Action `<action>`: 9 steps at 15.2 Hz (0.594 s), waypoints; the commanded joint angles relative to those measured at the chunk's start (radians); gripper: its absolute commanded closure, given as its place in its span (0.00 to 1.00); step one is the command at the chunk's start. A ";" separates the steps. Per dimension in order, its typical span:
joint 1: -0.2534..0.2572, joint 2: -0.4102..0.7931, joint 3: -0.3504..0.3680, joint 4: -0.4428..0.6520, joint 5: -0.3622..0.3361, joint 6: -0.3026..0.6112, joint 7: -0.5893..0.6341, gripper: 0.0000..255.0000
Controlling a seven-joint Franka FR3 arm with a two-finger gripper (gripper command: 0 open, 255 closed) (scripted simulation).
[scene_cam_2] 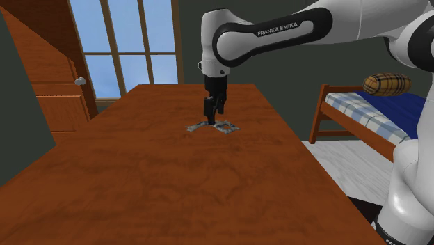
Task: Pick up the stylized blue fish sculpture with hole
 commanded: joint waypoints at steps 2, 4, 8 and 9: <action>0.000 0.005 0.000 -0.030 0.000 0.036 0.001 0.00; 0.000 0.007 0.000 -0.049 -0.001 0.057 0.002 0.00; 0.000 0.008 0.000 -0.047 0.000 0.056 0.003 1.00; 0.000 0.008 0.000 -0.047 0.000 0.056 0.003 1.00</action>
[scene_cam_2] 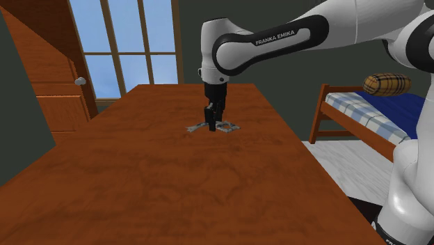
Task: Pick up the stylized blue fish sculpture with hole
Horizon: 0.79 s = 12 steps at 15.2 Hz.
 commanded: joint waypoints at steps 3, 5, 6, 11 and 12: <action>0.000 0.001 0.000 0.000 0.000 0.001 0.000 1.00; 0.000 0.001 0.000 -0.001 0.000 0.001 0.001 1.00; 0.001 0.001 0.000 -0.001 0.000 0.001 0.001 1.00; 0.000 -0.004 0.000 0.047 0.001 -0.051 -0.003 1.00; 0.000 -0.004 0.000 0.060 0.001 -0.064 -0.004 1.00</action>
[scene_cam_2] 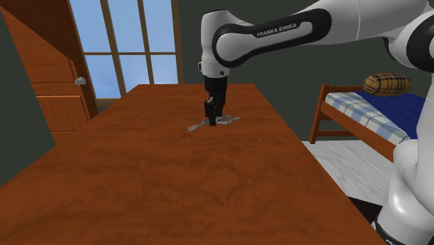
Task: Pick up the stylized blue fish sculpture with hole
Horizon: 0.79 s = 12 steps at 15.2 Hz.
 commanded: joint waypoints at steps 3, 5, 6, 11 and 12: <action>0.001 0.000 0.001 0.054 0.001 -0.055 -0.001 1.00; 0.001 0.001 0.001 0.083 0.001 -0.082 -0.002 1.00; 0.001 0.002 0.001 0.098 0.001 -0.096 -0.003 1.00; 0.001 0.009 0.001 0.163 0.002 -0.154 -0.006 1.00; 0.001 0.009 0.001 0.164 0.002 -0.154 -0.006 1.00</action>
